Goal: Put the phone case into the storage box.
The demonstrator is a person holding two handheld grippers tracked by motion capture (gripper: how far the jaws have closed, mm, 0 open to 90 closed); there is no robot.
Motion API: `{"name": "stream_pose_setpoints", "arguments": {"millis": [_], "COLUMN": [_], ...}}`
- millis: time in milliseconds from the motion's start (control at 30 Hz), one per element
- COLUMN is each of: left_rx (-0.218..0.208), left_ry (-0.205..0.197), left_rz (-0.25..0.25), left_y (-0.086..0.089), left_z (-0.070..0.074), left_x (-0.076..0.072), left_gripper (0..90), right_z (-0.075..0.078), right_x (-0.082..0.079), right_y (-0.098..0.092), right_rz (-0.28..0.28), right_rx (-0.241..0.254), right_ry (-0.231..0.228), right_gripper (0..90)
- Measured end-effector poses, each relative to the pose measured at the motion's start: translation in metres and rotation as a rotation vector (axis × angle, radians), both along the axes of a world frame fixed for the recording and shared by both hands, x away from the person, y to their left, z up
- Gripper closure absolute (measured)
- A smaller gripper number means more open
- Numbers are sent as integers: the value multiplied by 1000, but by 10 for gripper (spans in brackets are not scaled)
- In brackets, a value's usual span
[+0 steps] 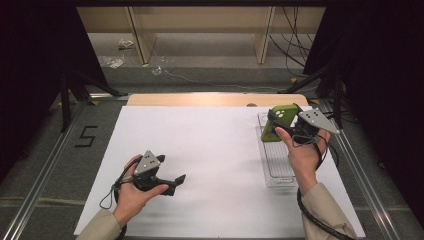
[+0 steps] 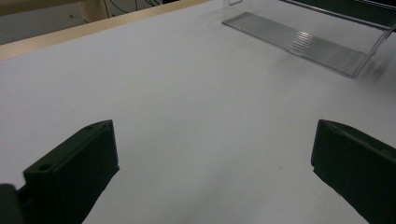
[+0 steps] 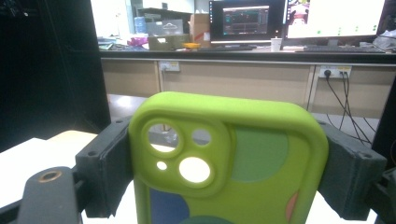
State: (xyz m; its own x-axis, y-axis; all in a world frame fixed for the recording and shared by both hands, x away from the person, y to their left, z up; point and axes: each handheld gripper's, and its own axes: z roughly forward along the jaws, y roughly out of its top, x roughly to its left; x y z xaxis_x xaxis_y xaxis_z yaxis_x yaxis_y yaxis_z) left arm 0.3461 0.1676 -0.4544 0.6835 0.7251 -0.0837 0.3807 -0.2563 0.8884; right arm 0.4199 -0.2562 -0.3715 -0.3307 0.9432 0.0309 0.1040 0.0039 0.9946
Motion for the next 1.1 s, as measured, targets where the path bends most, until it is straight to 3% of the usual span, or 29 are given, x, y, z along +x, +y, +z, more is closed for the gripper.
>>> {"name": "stream_pose_setpoints", "arguments": {"millis": [1100], "left_rx": [-1], "left_ry": [-4], "left_rz": [7], "left_y": [8], "left_z": [0], "left_x": [-3], "left_gripper": [0], "right_z": [-10], "right_x": [6], "right_y": [-7], "right_rz": [-30], "right_rx": [-22], "right_ry": [21], "right_gripper": [172]}}
